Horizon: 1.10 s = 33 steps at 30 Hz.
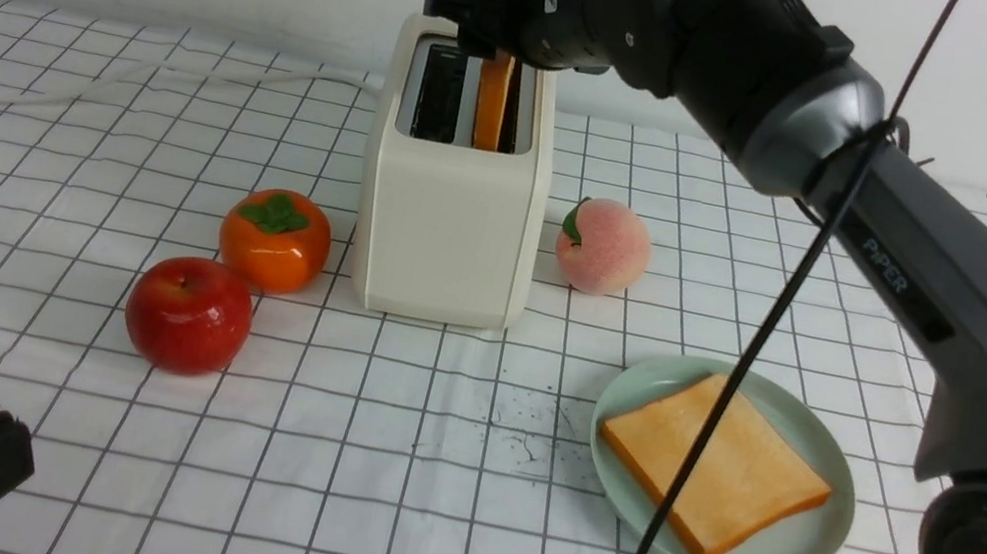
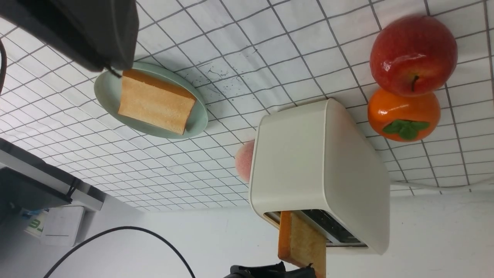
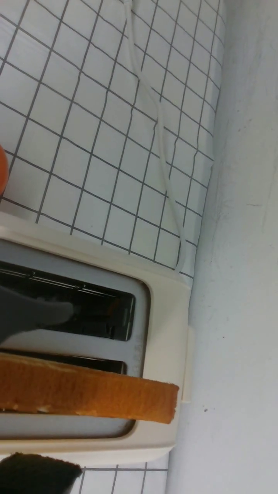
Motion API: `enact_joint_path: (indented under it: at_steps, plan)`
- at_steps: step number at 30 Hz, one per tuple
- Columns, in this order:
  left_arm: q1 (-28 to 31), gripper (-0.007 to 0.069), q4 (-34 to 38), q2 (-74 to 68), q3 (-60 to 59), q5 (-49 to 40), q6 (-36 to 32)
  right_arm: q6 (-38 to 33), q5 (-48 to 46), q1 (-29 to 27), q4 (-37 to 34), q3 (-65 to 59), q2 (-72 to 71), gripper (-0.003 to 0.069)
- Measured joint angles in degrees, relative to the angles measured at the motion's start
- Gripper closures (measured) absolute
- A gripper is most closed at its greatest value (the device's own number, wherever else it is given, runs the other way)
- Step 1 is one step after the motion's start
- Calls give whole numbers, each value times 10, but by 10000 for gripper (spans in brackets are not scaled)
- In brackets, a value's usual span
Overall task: Take toasted bread from bread machine on white checkered table place on plate.
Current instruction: 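Grasp the toast slice in the toaster and pull it up out of the slot with the right gripper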
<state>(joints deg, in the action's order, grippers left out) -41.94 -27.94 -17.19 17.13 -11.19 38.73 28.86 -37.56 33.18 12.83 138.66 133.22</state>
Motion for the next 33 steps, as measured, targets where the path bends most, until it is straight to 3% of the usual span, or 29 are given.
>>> enact_joint_path:
  at_steps: [10, 20, 33]
  plan:
    - [0, 619, 0, 0, 0, 0, 0, 0, -1, 0, 0, -1, 22, 309]
    - [0, 619, 0, 0, 0, 0, 0, 0, -2, 0, 12, -1, 22, 526]
    - [0, 619, 0, 0, 0, 0, 0, 1, 6, 0, 28, -1, -16, 536]
